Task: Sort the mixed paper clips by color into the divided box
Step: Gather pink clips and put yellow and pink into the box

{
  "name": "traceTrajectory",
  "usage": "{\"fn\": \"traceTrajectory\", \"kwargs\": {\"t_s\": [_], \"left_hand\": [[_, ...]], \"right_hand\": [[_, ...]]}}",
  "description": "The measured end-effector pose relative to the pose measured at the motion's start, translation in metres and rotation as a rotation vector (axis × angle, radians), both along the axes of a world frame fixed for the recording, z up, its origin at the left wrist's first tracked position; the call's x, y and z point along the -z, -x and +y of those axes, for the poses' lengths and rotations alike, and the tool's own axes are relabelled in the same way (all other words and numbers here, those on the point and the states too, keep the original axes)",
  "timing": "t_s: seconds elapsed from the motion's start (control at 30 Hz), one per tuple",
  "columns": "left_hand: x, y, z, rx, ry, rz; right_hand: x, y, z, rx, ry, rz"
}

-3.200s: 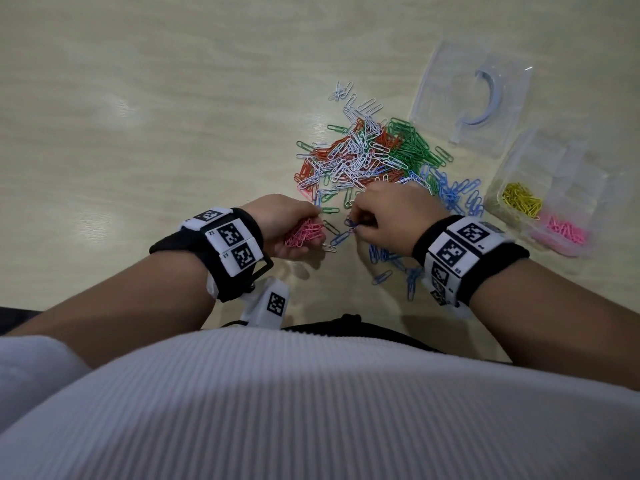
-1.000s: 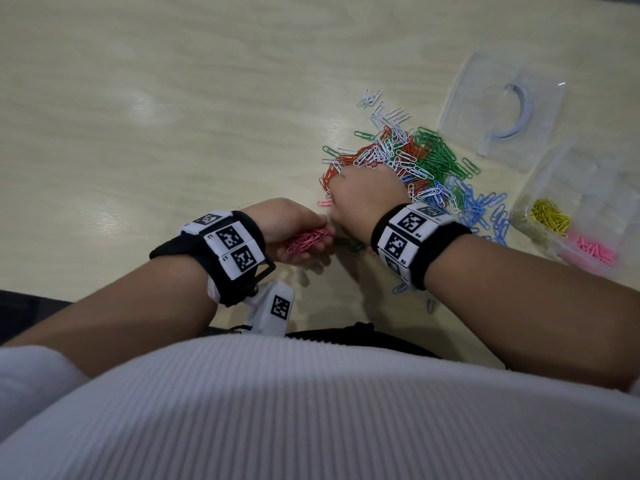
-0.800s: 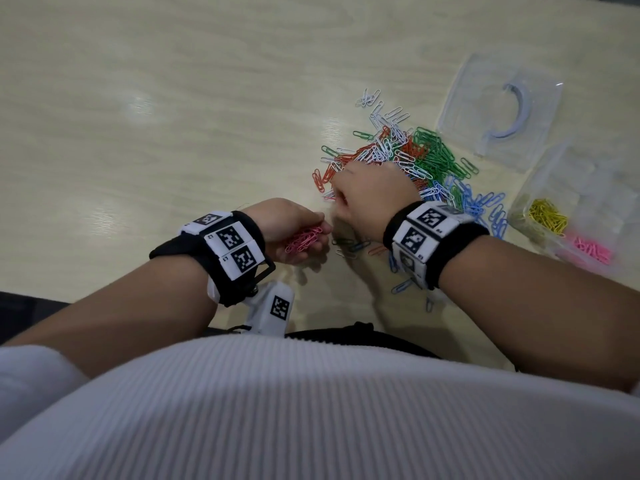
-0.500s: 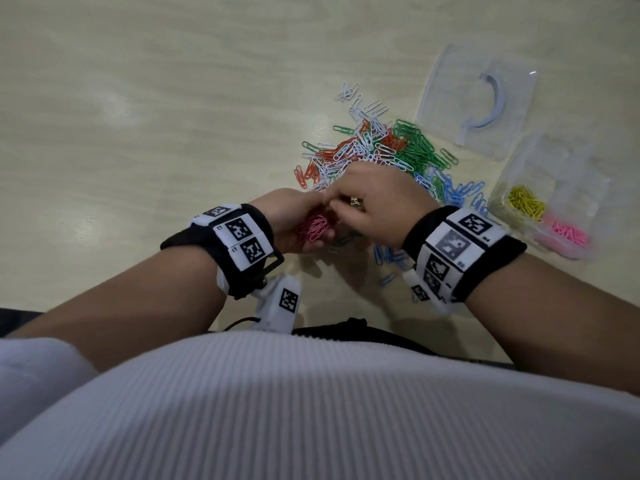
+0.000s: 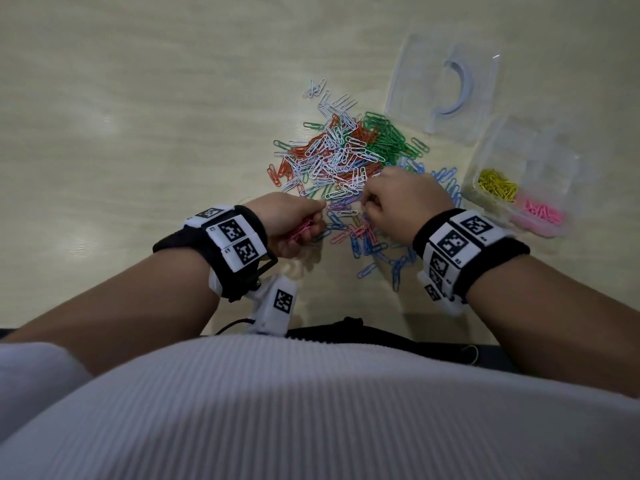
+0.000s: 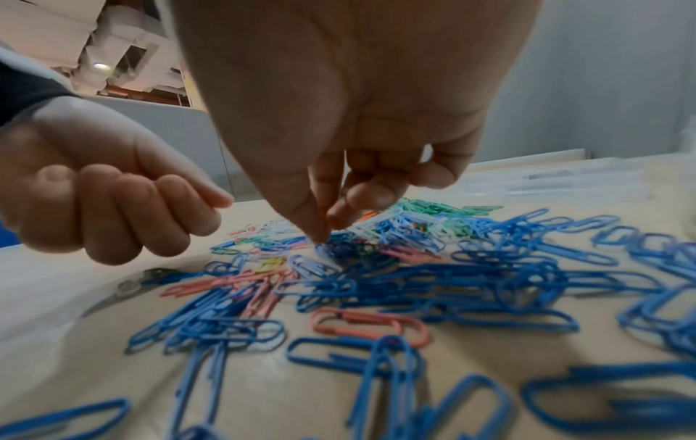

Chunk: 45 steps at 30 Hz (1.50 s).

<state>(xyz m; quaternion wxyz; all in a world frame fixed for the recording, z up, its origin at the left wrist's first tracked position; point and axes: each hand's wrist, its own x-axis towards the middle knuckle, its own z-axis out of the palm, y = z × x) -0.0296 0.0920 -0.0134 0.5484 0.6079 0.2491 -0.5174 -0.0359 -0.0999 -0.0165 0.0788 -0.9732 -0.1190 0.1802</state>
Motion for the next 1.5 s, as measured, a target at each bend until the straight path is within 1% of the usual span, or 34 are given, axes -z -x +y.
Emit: {"fn": "traceTrajectory", "kwargs": {"t_s": [0.1, 0.2, 0.43, 0.5, 0.57, 0.67, 0.73, 0.8, 0.93, 1.0, 1.13, 1.17, 1.23, 1.33, 1.43, 1.5], "left_hand": [[0.000, 0.002, -0.002, -0.002, -0.002, 0.009], [-0.001, 0.001, -0.003, -0.003, -0.018, -0.004], [0.002, -0.002, 0.000, 0.022, -0.004, 0.021], [0.002, -0.003, 0.000, 0.025, -0.021, 0.020], [0.001, -0.004, 0.000, 0.028, -0.035, 0.017], [-0.001, -0.004, -0.002, 0.032, -0.041, 0.018], [-0.002, -0.004, -0.002, 0.024, -0.056, 0.011], [-0.003, -0.004, -0.002, 0.009, -0.070, 0.006], [-0.003, -0.005, -0.002, -0.018, -0.095, -0.009], [-0.004, -0.005, -0.005, -0.035, -0.102, -0.016], [-0.005, -0.004, -0.011, -0.064, -0.087, -0.025], [-0.006, -0.004, -0.012, -0.066, -0.082, -0.025], [-0.006, -0.004, -0.014, -0.070, -0.081, -0.029], [-0.007, -0.003, -0.014, -0.061, -0.075, -0.029], [-0.007, -0.003, -0.012, -0.063, -0.063, -0.017], [-0.006, -0.002, -0.011, -0.076, -0.066, -0.012]], "right_hand": [[0.003, -0.002, 0.006, -0.048, -0.051, -0.017], [0.008, -0.003, 0.014, -0.099, -0.021, -0.005], [0.000, -0.009, 0.003, 0.018, 0.033, -0.069], [-0.002, -0.009, 0.004, 0.023, 0.048, -0.078], [-0.003, -0.008, 0.009, -0.019, 0.003, -0.076], [-0.002, -0.008, 0.023, -0.139, -0.067, -0.040], [0.002, -0.007, 0.030, -0.205, -0.039, -0.026], [0.008, -0.007, 0.033, -0.228, -0.010, -0.036], [0.010, -0.008, 0.031, -0.222, 0.021, -0.066], [0.008, -0.007, 0.028, -0.192, 0.009, -0.079], [0.000, -0.005, 0.025, -0.065, -0.166, -0.097], [-0.001, -0.005, 0.025, -0.055, -0.179, -0.109], [-0.001, -0.006, 0.025, -0.057, -0.125, -0.102], [0.003, -0.006, 0.021, -0.117, 0.008, -0.038], [0.006, -0.007, 0.019, -0.166, 0.037, -0.052], [0.006, -0.007, 0.020, -0.166, 0.032, -0.074]]}}
